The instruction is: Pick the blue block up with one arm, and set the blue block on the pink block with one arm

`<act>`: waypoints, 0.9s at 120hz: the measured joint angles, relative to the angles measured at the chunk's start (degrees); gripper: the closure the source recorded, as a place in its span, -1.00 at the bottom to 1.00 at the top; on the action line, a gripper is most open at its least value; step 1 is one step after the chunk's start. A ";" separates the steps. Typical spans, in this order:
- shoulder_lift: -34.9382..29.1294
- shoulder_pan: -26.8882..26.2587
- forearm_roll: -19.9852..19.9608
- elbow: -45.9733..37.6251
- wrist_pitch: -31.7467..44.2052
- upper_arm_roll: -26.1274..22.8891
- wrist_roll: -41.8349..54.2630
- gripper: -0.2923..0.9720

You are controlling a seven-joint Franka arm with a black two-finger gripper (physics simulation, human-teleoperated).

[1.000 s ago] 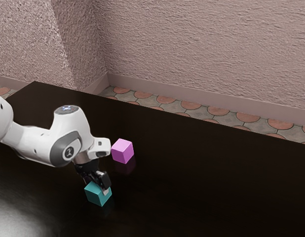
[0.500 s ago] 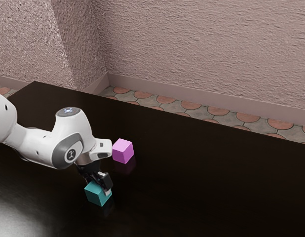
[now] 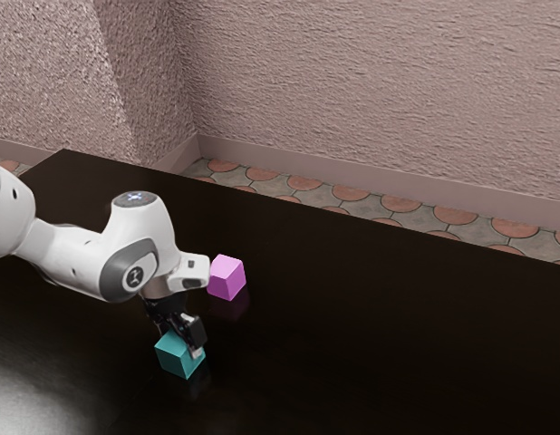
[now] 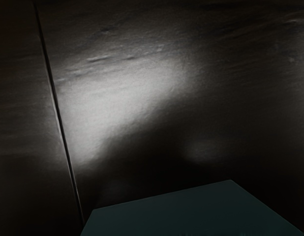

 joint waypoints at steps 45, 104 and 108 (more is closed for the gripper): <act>0.85 0.02 0.52 -0.07 0.97 -0.05 3.07 -0.54; 0.33 -0.09 0.40 -0.54 0.61 -0.17 0.38 -0.54; 0.33 -0.09 0.40 -0.55 0.53 -0.17 -0.19 -0.54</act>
